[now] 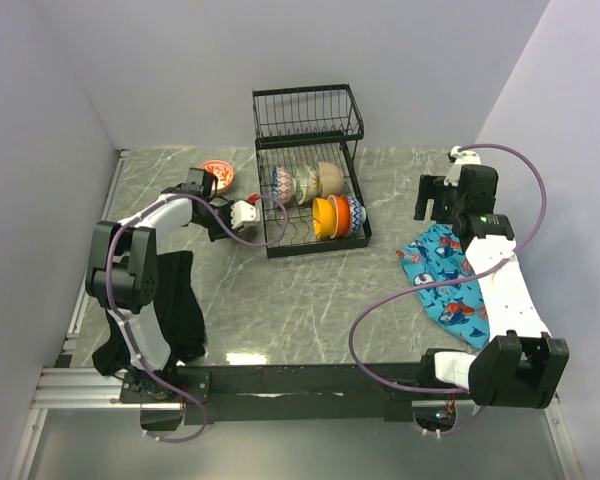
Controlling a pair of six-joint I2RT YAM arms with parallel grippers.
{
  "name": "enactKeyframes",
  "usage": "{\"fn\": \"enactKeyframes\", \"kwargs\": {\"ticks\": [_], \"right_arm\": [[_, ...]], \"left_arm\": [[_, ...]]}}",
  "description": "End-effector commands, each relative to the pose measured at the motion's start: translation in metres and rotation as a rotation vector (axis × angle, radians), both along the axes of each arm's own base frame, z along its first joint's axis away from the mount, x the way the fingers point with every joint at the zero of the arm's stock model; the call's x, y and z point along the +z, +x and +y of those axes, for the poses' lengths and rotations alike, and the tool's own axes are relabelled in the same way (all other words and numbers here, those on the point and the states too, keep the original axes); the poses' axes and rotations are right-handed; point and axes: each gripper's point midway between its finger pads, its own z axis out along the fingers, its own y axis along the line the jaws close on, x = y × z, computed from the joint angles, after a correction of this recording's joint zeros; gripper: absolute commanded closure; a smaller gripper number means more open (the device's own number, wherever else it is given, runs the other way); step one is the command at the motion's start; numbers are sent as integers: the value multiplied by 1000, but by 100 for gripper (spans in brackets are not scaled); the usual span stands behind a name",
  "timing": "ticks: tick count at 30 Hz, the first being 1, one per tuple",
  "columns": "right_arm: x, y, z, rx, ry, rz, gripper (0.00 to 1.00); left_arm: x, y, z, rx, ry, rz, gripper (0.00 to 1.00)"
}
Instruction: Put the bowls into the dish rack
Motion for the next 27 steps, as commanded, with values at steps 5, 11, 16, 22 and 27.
{"fn": "enactKeyframes", "kwargs": {"ticks": [5, 11, 16, 22, 27], "right_arm": [[15, 12, -5, -12, -15, -47, 5], [13, 14, -3, -10, -6, -43, 5], [12, 15, -4, -11, -4, -38, 4], [6, 15, -2, -21, 18, -10, 4], [13, 15, -6, -26, -4, 7, 4]], "left_arm": [[29, 7, -11, -4, -38, -12, 99], [94, -34, -18, 4, -134, 20, 99], [156, -54, -35, 57, -313, 73, 99], [220, -59, -77, 180, -703, 272, 99], [265, -52, -102, 273, -1044, 379, 99]]}}
